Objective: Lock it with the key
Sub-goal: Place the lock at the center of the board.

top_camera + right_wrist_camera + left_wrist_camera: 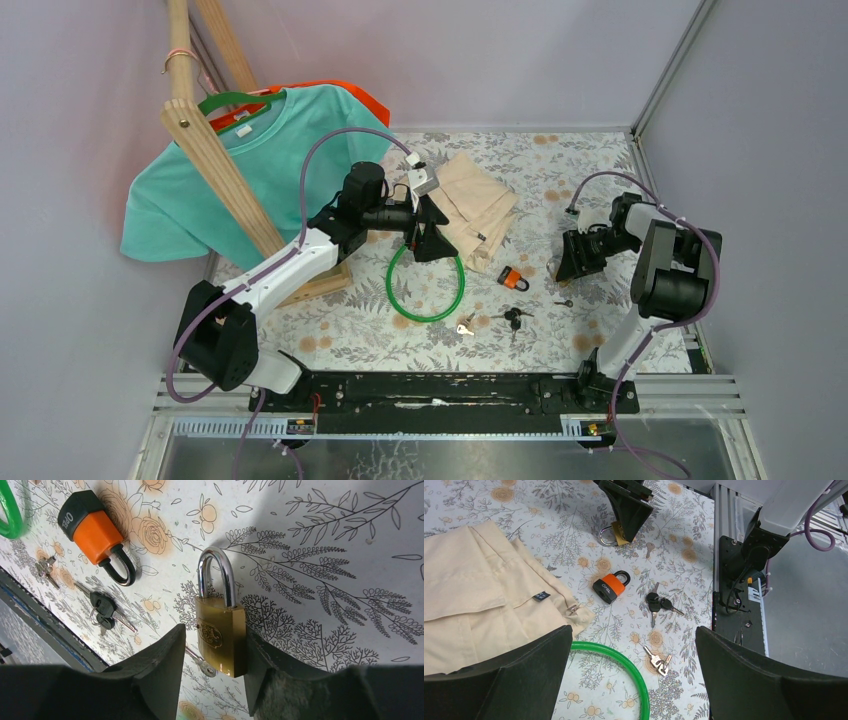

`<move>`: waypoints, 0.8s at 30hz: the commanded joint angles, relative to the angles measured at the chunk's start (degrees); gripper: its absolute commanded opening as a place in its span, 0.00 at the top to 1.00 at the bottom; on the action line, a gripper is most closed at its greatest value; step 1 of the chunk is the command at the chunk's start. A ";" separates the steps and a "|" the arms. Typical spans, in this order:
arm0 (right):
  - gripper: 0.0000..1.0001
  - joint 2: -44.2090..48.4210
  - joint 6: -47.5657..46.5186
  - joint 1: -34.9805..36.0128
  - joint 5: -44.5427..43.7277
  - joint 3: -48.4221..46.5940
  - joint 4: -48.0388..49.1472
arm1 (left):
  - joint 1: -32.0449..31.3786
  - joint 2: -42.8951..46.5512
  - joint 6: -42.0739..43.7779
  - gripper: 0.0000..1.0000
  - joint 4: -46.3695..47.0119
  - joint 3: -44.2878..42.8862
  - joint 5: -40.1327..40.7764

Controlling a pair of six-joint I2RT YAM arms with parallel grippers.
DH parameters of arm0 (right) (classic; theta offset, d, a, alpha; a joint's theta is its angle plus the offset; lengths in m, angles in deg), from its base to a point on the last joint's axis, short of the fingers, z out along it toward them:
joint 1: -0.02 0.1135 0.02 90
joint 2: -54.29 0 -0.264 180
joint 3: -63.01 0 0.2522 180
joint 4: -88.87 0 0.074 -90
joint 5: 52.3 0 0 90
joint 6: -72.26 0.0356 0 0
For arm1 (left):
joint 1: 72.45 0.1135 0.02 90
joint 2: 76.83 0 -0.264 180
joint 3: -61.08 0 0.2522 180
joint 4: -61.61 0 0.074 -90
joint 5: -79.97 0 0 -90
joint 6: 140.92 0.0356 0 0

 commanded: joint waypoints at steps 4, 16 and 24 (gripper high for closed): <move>0.47 5.09 0.23 -0.21 -5.14 4.40 8.59 | -0.04 0.68 0.24 0.00 2.78 -0.26 0.45; 0.34 17.41 4.30 0.45 -13.42 9.33 18.43 | -0.13 0.89 0.26 0.00 2.88 -0.22 2.13; 0.02 23.76 6.09 7.52 -26.30 4.94 17.39 | 0.51 1.38 0.25 0.00 1.57 -1.77 24.65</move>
